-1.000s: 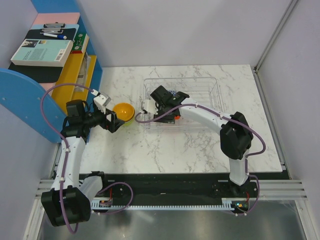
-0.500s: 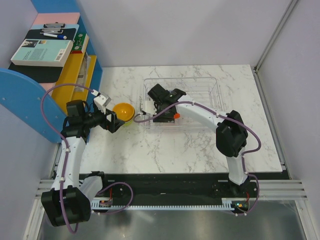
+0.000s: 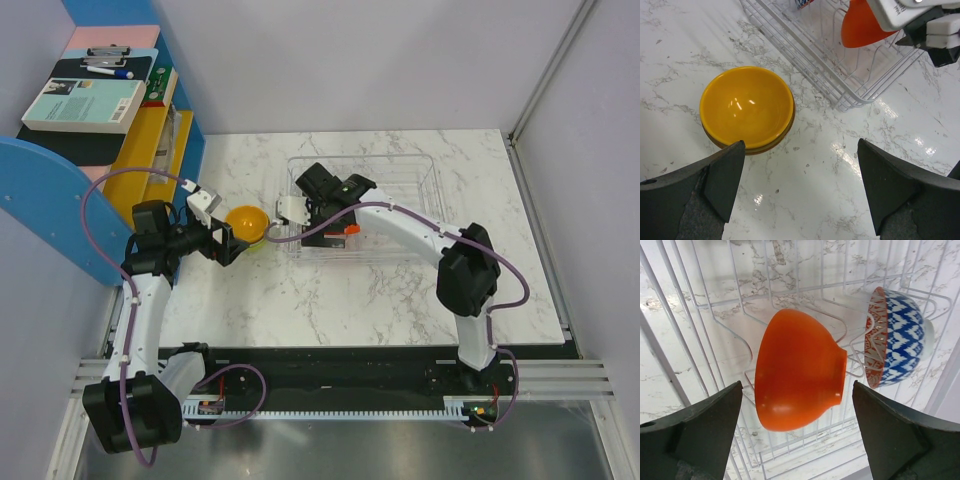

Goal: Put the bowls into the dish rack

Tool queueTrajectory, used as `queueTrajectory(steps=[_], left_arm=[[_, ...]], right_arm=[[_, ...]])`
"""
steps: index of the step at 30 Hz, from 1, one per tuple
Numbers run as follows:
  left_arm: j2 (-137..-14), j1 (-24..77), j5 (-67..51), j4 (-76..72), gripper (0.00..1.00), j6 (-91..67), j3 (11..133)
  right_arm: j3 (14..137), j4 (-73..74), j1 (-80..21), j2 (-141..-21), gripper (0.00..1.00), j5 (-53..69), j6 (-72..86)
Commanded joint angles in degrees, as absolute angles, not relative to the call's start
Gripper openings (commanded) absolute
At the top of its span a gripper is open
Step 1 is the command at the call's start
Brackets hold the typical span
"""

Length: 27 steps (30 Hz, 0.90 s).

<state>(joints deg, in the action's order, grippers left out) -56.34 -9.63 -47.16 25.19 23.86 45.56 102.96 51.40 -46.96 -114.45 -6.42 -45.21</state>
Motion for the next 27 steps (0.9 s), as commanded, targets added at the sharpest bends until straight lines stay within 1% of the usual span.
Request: queueTrajectory(steps=[1, 6, 10, 15, 27], left_arm=[[-55.11, -9.84, -49.31, 23.73, 1.00, 25.31, 45.26], [-54.84, -9.93, -49.57, 23.73, 1.00, 25.31, 45.26], [-54.67, -10.02, -49.66, 23.82, 1.00, 25.31, 45.26], [-54.67, -10.02, -49.66, 23.91, 1.00, 25.31, 45.26], [-55.28, -10.02, -49.66, 23.91, 1.00, 25.31, 45.35]], right_arm=[[105.56, 51.24, -47.20, -108.03, 0.98, -5.71, -43.51], [100.38, 47.21, -46.32, -105.47, 0.97, -6.76, -42.89], [97.74, 45.53, -45.00, -105.99, 0.95, -6.51, -42.28], [97.91, 45.26, -43.33, -106.70, 0.95, -3.17, -41.92], [98.26, 46.76, -43.24, -105.82, 0.96, 2.46, -42.71]])
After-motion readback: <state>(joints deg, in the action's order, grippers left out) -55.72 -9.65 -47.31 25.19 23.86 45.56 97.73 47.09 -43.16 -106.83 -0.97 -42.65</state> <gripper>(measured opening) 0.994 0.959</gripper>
